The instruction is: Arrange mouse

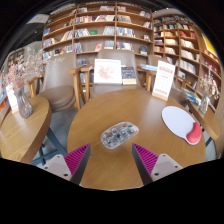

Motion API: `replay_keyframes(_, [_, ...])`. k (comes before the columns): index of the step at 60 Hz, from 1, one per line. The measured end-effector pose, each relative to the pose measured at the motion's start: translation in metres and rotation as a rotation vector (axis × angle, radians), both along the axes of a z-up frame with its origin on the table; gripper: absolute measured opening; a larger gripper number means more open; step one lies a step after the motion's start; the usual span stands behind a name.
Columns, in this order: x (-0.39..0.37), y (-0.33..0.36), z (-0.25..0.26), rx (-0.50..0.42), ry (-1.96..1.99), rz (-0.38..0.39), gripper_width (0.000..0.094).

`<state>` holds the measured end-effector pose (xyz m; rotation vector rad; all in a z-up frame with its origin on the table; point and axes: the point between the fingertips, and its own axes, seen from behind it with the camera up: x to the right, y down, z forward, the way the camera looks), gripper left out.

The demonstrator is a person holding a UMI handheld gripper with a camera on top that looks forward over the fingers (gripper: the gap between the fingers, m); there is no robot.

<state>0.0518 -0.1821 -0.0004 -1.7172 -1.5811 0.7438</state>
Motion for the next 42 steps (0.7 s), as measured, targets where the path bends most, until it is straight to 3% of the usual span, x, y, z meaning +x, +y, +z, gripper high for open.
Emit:
replay_keyframes(17, [-0.043,-0.001,-0.011,-0.01,-0.04,-0.013,0.0855])
replay_keyframes(42, [-0.098,-0.007,-0.014,-0.038,-0.068,0.044,0.0839])
